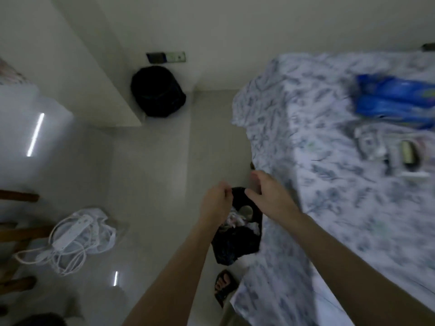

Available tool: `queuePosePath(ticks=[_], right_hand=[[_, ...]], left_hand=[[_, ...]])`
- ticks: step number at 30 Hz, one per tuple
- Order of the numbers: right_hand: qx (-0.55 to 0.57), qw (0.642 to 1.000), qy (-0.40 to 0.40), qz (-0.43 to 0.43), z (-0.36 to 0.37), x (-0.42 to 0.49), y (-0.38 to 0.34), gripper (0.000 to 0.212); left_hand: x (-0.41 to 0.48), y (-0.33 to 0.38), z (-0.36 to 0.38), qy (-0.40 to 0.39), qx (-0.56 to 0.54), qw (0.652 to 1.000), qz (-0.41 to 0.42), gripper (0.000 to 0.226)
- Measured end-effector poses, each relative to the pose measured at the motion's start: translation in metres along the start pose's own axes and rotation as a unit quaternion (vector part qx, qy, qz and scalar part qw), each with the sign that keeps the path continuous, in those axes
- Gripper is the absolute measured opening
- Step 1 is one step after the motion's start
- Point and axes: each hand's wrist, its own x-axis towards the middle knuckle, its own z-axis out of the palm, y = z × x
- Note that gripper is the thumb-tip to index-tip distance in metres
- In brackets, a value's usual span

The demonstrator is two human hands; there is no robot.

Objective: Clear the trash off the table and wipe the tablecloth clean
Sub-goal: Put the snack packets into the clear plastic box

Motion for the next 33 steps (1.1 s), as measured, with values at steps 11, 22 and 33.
queuePosePath(ticks=[11,22,33], right_hand=[[0.069,0.987,0.148,0.002,-0.121,-0.183,0.074,0.038],[0.121,0.968,0.187,0.119,-0.168,-0.278,0.240,0.036],[0.153,0.973,0.165,0.041,-0.227,-0.310,0.329,0.039]], left_hand=[[-0.112,0.171,0.039,-0.090,-0.026,0.975,0.201,0.013],[-0.183,0.248,0.153,-0.173,0.089,0.958,0.211,0.017],[-0.217,0.318,0.240,-0.111,0.103,0.970,0.189,0.011]])
